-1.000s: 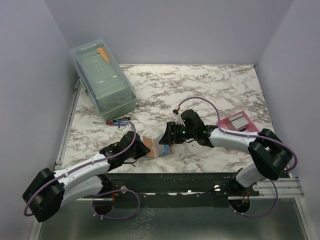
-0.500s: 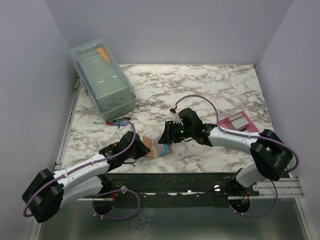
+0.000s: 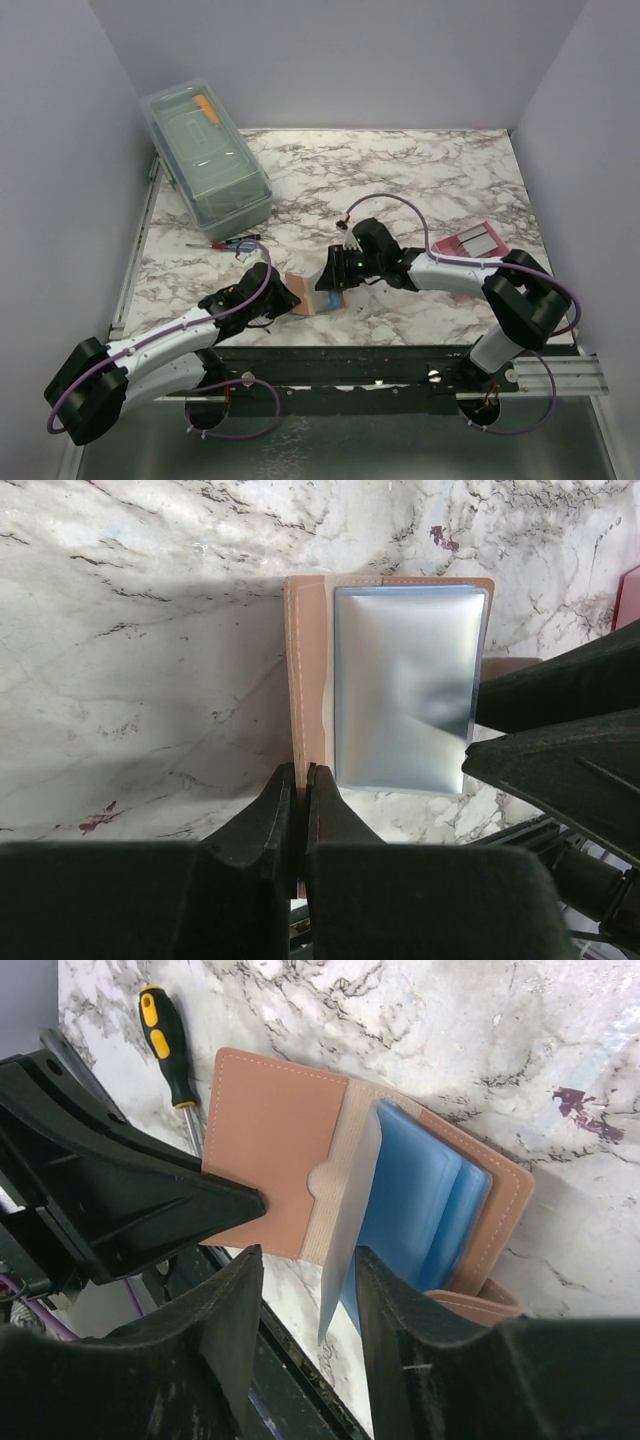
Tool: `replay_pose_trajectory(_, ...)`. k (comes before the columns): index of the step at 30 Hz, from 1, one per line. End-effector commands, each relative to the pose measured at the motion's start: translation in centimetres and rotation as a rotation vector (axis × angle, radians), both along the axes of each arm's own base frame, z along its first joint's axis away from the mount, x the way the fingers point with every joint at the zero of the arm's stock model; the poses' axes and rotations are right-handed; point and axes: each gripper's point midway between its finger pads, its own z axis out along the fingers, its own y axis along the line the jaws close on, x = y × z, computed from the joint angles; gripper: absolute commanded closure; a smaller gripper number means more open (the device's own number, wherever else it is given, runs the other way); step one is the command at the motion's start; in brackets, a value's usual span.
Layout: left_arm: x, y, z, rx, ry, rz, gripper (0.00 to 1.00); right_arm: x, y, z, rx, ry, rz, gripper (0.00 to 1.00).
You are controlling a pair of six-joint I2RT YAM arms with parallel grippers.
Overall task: Put the credit cards into the card holder
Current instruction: Open the card holder at the center of the board.
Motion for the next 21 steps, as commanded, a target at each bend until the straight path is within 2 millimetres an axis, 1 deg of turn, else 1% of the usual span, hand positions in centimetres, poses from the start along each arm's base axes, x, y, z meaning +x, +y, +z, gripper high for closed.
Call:
replay_pose_trajectory(1,-0.2,0.8,-1.1,0.042,0.012,0.013,1.0,-0.8,1.2,0.3,0.057,0.015,0.054,0.57)
replay_pose_trajectory(5,0.0,0.5,-1.1,0.039,0.006,0.007,1.0,-1.8,2.3,1.3,0.133,0.038,0.098,0.57)
replay_pose_trajectory(7,0.3,0.2,-1.1,0.041,0.003,0.001,1.0,-2.2,2.9,1.5,0.186,0.058,0.119,0.53)
replay_pose_trajectory(10,0.6,-0.2,-1.4,0.053,0.007,-0.009,1.0,-2.6,3.1,0.9,0.212,0.09,0.126,0.48)
replay_pose_trajectory(14,0.8,-0.6,-1.3,0.057,0.011,-0.022,1.0,-2.5,2.7,-0.2,0.193,0.095,0.094,0.45)
replay_pose_trajectory(17,0.7,-0.5,-1.1,0.054,0.003,-0.024,1.0,-2.9,2.8,-0.9,0.21,0.114,0.113,0.46)
replay_pose_trajectory(19,0.6,-0.4,-1.1,0.053,0.0,-0.028,1.0,-3.2,2.9,-1.4,0.223,0.13,0.119,0.49)
replay_pose_trajectory(21,0.4,-0.3,-1.3,0.05,0.005,-0.026,1.0,-3.3,3.2,-1.5,0.248,0.137,0.132,0.52)
